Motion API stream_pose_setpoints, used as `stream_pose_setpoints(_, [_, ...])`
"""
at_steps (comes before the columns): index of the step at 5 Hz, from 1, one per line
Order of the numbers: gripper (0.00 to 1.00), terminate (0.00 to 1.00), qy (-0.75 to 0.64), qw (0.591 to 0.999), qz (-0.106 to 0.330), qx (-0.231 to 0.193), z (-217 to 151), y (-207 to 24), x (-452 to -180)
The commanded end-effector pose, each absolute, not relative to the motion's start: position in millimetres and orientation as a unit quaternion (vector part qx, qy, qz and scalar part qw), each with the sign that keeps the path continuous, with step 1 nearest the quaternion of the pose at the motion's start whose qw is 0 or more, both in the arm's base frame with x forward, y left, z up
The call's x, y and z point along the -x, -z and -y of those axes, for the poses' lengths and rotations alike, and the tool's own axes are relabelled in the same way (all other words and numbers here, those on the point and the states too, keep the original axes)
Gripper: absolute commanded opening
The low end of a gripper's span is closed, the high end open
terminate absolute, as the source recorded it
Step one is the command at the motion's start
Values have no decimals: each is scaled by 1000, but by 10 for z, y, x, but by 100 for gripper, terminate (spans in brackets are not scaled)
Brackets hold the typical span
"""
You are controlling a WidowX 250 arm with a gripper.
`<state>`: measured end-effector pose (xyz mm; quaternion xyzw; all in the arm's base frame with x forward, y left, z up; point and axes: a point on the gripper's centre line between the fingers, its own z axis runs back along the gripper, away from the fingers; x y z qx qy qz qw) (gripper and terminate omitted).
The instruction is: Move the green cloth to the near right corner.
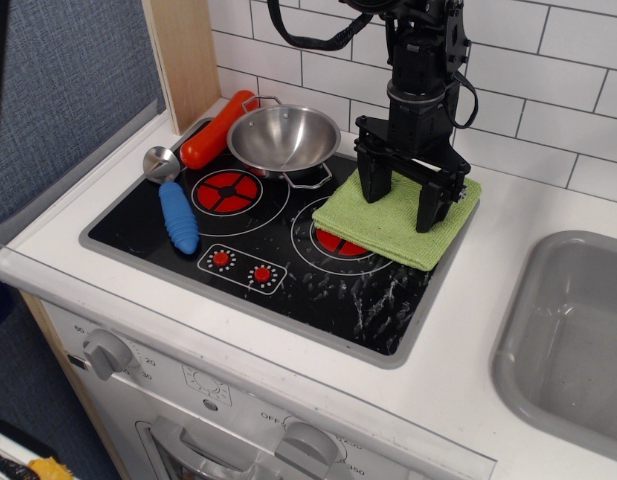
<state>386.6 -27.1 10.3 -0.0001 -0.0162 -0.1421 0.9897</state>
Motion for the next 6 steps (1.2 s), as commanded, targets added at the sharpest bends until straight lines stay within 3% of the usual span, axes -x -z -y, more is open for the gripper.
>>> stream_pose_setpoints(1, [100,0,198,980,4,-19,447,-246,-3549])
stream_pose_setpoints(3, [100,0,197,980,-17,4,464,-412,-3085])
stream_pose_setpoints(4, [100,0,187,982,-35,7,393,-386,-2849])
stream_pose_setpoints(5, [100,0,182,982,-40,1,341,-338,-2742])
stream_pose_setpoints(6, [100,0,185,982,-18,-2,359,-395,-2753])
